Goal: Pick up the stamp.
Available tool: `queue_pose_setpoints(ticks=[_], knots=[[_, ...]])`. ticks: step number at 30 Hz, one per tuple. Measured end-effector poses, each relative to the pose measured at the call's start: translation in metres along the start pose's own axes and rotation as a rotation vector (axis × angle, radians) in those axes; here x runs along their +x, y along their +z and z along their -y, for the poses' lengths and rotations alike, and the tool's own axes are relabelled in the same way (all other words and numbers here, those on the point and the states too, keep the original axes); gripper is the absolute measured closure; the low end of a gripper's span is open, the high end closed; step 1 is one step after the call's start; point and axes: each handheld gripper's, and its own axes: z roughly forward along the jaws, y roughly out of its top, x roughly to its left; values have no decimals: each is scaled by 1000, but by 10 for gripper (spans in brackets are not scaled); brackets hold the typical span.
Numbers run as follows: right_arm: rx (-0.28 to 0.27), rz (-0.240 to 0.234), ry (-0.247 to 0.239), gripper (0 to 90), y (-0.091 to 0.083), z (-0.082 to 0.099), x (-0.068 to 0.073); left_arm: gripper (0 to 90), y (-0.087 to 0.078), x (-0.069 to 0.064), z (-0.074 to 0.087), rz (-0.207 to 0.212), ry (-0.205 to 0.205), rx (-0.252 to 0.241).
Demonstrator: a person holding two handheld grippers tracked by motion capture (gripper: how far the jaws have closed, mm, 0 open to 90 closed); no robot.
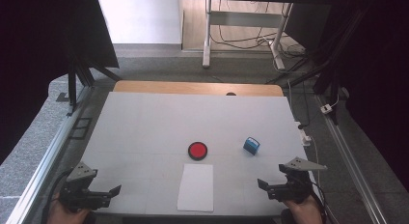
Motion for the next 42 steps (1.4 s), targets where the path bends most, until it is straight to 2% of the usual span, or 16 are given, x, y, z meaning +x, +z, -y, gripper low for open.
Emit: queue_pose_setpoints(ticks=[11, 16, 20, 24, 29, 36, 42], knots=[[13, 0, -3, 3, 1, -1, 0, 24, 3, -2, -3, 15, 20, -1], [24, 2, -27, 5, 2, -1, 3, 24, 8, -6, -6, 13, 55, 27], [24, -3, -29, 4, 2, -1, 3, 19, 9, -7, -6, 17, 60, 37], [20, 13, -34, 3, 2, -1, 4, 9, 9, -7, -6, 15, 60, 34], [23, 31, -50, 3, 2, -1, 6, 0, 9, -9, -5, 5, 84, 40], [19, 27, -65, 3, 1, -3, 7, 0, 10, -11, -6, -6, 93, 50], [16, 19, -86, 3, 2, -6, 9, 8, 10, -10, -6, 3, 91, 53]])
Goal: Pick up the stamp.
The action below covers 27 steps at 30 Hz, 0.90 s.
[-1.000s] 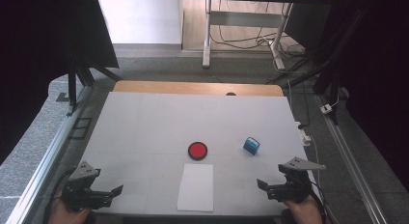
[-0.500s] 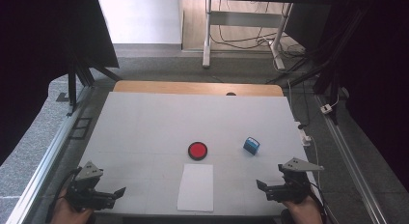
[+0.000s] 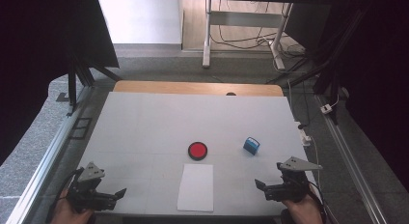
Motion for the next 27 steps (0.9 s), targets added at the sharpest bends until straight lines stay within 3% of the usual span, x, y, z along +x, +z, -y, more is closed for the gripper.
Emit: queue_pose_setpoints(ticks=[6, 10, 16, 22, 27], knots=[[15, 4, -25, 0, 3, -2, 0, 17, -1, 2, 1, 19, -14, -9], [-7, 9, -47, 0, 5, -6, 0, 6, -1, 3, 0, 24, -18, -5], [8, 0, -45, 0, 12, -11, -2, 2, -1, 4, 1, 42, -21, -9], [19, 2, -48, 0, 19, -15, -3, 3, -2, 5, 1, 94, -11, -12], [32, 5, -45, 0, 26, -19, -5, 14, -3, 6, 1, 100, -12, -26]])
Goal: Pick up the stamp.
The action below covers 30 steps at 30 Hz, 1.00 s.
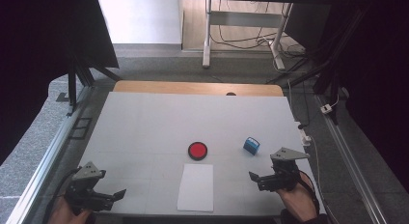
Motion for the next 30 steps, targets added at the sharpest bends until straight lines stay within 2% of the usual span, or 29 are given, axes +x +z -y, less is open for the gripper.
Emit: queue_pose_setpoints(ticks=[5, 9, 13, 30], knots=[[5, 0, -14, 0, 5, -5, -2, 11, -2, 0, 1, -3, -8, -16], [7, 7, -4, 0, 11, -8, -4, 9, -3, 1, 1, 11, -23, -24], [31, 19, 0, 0, 17, -10, -7, 8, -3, 2, 1, 19, -21, -25], [70, 31, -13, 0, 37, -25, -22, 11, -2, 3, 1, 36, -19, -20]])
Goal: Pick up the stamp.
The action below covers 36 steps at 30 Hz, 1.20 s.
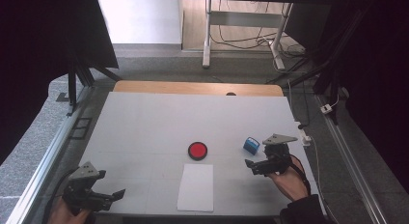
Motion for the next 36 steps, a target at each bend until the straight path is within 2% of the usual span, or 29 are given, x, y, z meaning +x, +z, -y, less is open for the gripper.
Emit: queue_pose_setpoints(ticks=[10, 26, 36], knots=[[28, 7, -17, 0, 13, -10, -12, 15, 0, 0, 0, 0, 4, 7], [37, -3, -22, 0, 30, -25, -28, 15, 0, 1, 0, 7, -8, 4], [68, 2, -29, 0, 45, -30, -35, 16, 1, 1, 0, 9, -10, 7]])
